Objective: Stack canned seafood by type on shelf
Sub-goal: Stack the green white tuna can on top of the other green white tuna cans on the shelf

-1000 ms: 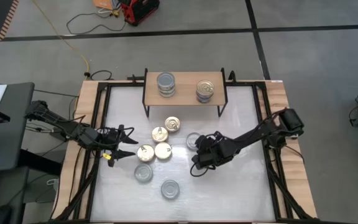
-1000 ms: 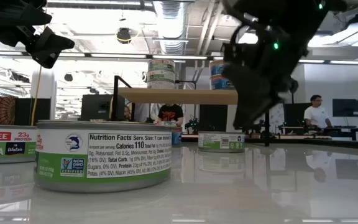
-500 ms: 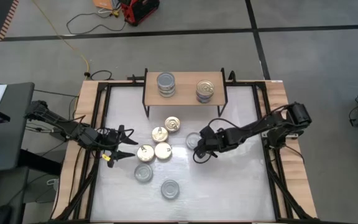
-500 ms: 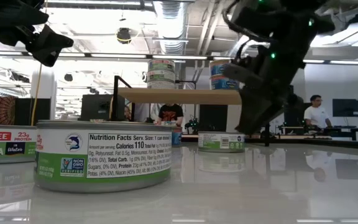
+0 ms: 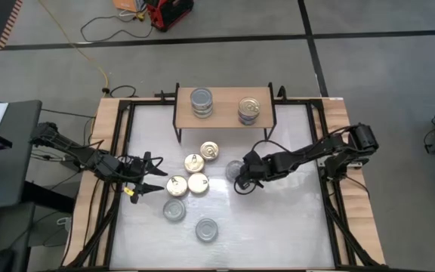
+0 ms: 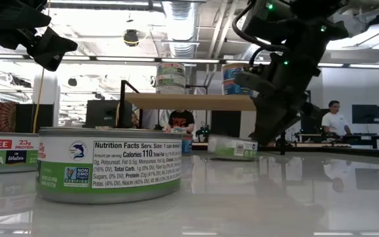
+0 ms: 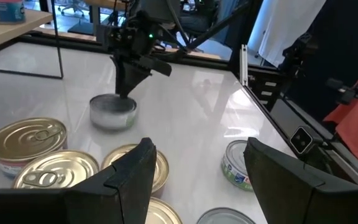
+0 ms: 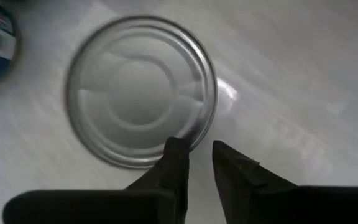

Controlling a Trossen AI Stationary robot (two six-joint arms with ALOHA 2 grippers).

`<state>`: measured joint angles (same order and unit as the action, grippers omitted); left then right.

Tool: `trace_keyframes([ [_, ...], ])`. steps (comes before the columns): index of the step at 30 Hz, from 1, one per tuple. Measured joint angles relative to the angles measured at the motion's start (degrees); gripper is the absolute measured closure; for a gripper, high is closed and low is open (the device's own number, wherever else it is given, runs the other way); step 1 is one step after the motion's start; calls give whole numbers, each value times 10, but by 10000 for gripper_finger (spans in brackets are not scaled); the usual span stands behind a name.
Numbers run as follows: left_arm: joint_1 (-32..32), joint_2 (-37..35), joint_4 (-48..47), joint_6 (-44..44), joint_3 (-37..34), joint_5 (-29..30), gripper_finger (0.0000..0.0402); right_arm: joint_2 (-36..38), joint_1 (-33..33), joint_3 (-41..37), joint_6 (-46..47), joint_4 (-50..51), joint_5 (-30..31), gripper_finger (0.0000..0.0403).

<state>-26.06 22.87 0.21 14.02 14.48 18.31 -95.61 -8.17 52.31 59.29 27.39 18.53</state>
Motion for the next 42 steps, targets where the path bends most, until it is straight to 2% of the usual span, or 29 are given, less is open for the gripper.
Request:
trace_keyframes([
  [6, 0, 0, -6, 2, 0, 0, 168, -6, -19, -6, 30, 67, -13, 310],
  [17, 0, 0, -7, 3, 0, -6, 168, 7, -35, -3, 25, 71, -8, 310],
  [24, 0, 0, -7, 1, 0, -24, 168, 72, -42, 29, -64, 116, -4, 310],
  [30, 0, 0, -7, -3, 0, -25, 168, 113, -47, 54, -233, 106, -4, 306],
  [35, 0, 0, -7, -4, 0, -25, 168, 120, -40, 105, -373, 101, -39, 256],
  [38, 0, 0, -7, -14, 0, 2, 168, 120, -25, 117, -434, 86, -63, 198],
  [42, 0, 0, -5, -34, 0, 55, 168, 119, -5, 117, -497, 93, -65, 117],
])
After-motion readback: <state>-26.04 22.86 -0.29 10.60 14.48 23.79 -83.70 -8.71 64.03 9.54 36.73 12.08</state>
